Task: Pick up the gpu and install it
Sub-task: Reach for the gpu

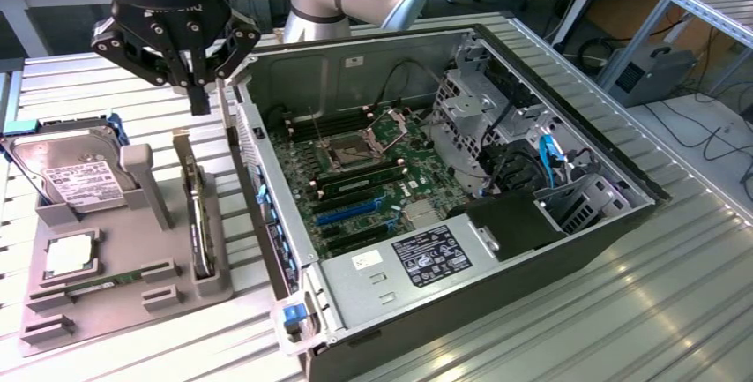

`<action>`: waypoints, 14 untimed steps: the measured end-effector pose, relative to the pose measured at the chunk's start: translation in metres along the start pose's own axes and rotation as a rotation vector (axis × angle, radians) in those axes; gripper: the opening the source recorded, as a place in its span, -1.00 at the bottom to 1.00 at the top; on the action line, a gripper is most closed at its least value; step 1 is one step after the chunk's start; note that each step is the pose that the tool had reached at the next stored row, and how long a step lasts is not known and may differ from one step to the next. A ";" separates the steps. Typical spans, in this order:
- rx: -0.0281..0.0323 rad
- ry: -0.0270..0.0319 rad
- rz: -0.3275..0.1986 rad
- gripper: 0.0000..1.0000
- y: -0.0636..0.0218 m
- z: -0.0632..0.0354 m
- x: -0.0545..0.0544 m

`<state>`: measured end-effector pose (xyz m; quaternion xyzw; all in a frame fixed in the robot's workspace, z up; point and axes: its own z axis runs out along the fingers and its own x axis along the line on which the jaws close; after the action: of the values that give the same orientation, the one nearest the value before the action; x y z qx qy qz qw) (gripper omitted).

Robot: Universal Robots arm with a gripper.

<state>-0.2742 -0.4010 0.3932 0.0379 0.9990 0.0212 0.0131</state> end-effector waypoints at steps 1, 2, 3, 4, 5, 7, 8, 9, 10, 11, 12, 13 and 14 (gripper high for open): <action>0.0000 0.0000 0.000 -0.79 0.0000 0.0000 0.000; 0.0000 0.0001 0.000 -0.79 -0.0001 0.0000 0.001; 0.0000 0.0000 0.000 -0.79 -0.0001 0.0000 0.001; 0.0000 0.0000 0.000 -0.79 -0.0001 0.0000 0.001; 0.0000 0.0000 0.000 -0.79 -0.0001 -0.0001 0.001; 0.0000 0.0000 0.000 -0.79 -0.0001 0.0000 0.002; 0.0000 0.0000 0.000 -0.79 -0.0002 -0.0001 0.002; 0.0000 0.0000 0.000 -0.79 -0.0002 -0.0001 0.002; 0.0000 0.0000 0.000 -0.79 -0.0002 -0.0001 0.003; 0.0000 0.0000 0.000 -0.79 -0.0002 -0.0001 0.003; 0.0000 0.0000 0.000 -0.79 -0.0002 -0.0001 0.003; 0.0000 0.0000 0.000 -0.79 -0.0003 -0.0001 0.003; 0.0000 0.0000 0.000 -0.79 -0.0003 -0.0001 0.004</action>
<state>-0.2779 -0.4010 0.3932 0.0379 0.9990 0.0212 0.0131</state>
